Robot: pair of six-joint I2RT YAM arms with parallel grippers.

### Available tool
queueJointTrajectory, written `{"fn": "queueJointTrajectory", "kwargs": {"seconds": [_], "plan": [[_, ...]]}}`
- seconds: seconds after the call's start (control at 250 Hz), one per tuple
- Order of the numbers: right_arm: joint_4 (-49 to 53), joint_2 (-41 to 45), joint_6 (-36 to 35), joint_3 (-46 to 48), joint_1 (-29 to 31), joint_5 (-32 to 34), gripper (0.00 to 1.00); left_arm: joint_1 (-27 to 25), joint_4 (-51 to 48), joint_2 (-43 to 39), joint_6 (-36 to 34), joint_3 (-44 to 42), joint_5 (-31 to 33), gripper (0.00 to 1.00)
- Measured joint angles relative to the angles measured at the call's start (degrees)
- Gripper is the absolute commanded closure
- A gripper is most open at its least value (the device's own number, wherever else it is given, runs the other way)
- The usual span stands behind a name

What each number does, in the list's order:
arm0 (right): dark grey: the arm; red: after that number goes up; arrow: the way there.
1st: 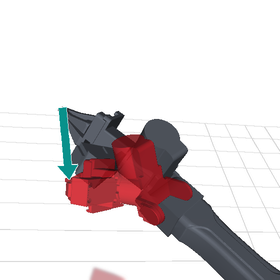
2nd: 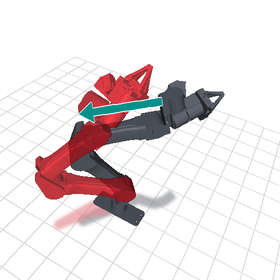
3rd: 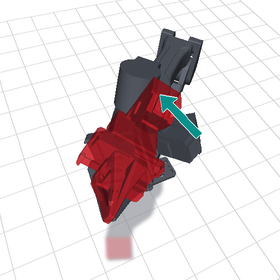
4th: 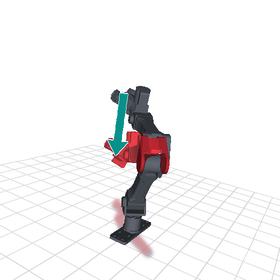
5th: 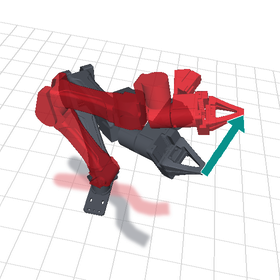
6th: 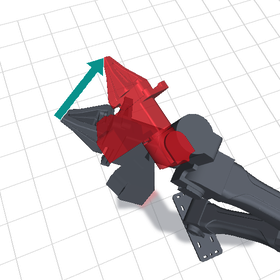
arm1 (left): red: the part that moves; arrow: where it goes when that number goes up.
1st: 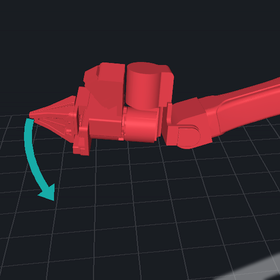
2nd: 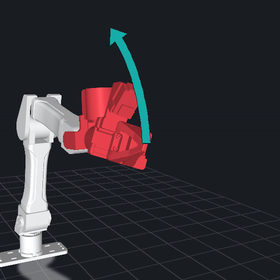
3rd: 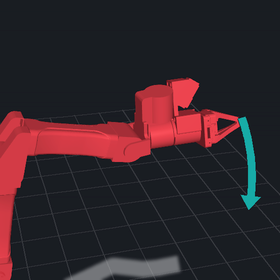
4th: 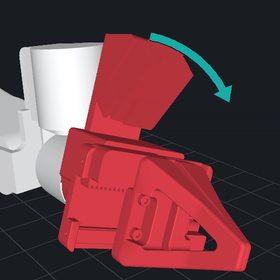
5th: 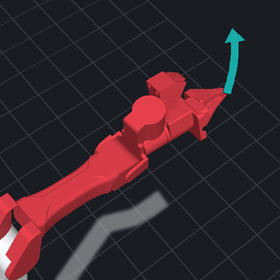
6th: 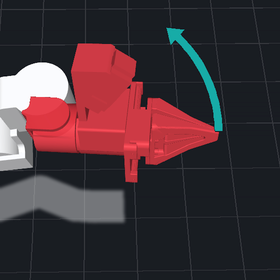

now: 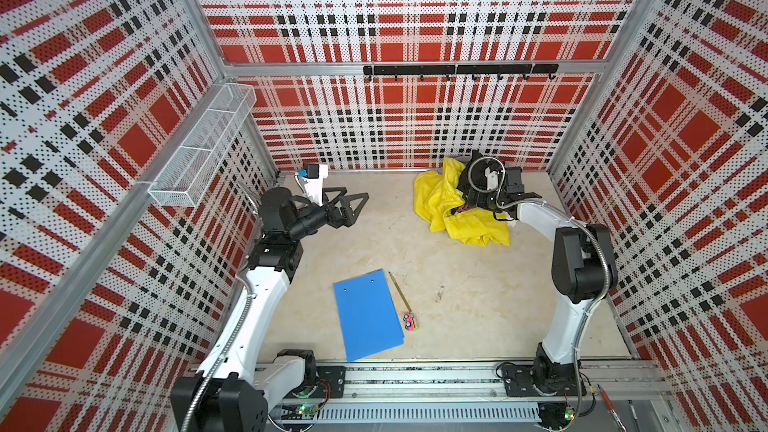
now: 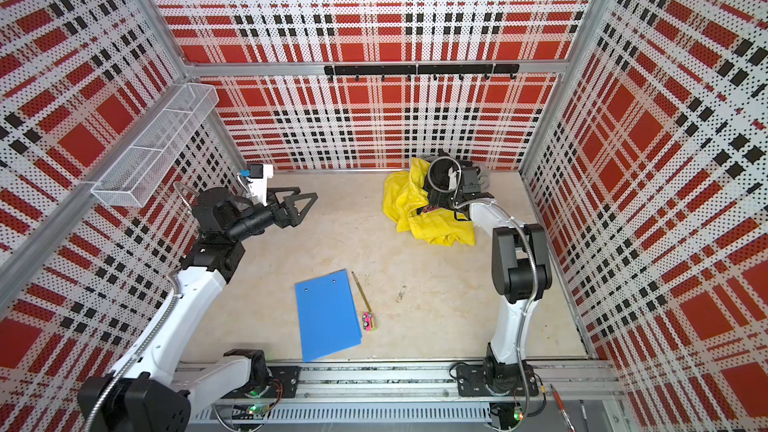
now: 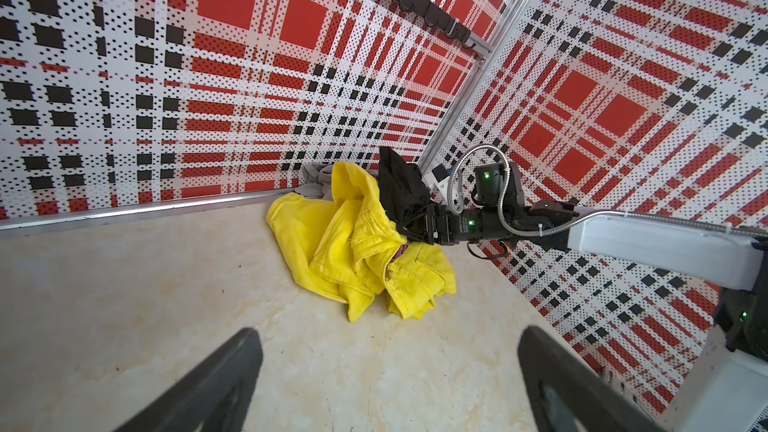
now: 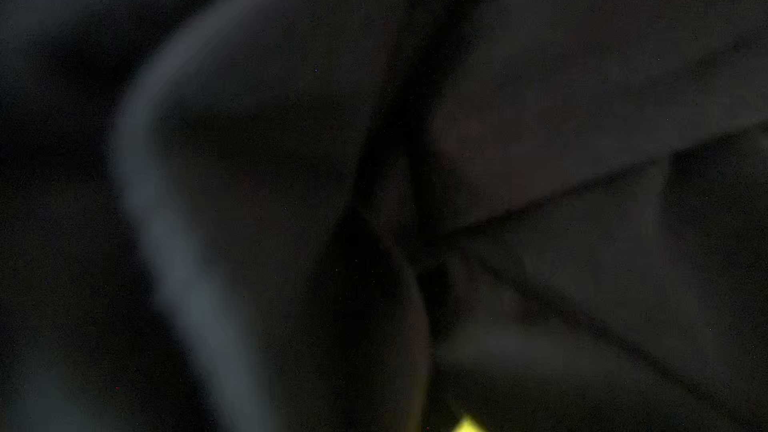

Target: Pick out a specific cloth from the pile

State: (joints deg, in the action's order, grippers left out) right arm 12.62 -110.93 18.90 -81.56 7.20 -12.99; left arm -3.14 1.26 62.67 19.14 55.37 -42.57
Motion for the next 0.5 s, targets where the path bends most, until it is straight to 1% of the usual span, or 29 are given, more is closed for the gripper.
{"fn": "queueJointTrajectory", "kwargs": {"seconds": [0.056,0.156,0.352,0.392,0.416,0.5], "plan": [[-0.3,1.3,-0.2,0.7,0.0,0.2,0.05,0.0,0.0,0.0,0.0,0.0,0.0,0.01],[0.1,6.1,-0.7,3.3,0.0,0.3,0.00,-0.1,0.0,0.0,0.0,0.0,0.0,0.01],[1.4,19.2,-1.6,8.2,-0.3,1.1,0.00,-0.1,0.0,0.0,0.0,0.0,0.0,0.01],[1.5,22.1,-1.7,9.0,-0.5,1.6,0.03,-0.1,0.0,0.0,0.0,0.0,-0.1,0.01],[1.4,23.6,-1.7,9.5,-0.6,1.8,0.07,-0.1,0.0,0.0,0.0,0.0,-0.1,0.01],[1.2,28.2,-1.7,11.6,-2.1,2.6,0.26,-0.2,0.0,0.0,0.0,0.0,-0.1,0.01]]}}
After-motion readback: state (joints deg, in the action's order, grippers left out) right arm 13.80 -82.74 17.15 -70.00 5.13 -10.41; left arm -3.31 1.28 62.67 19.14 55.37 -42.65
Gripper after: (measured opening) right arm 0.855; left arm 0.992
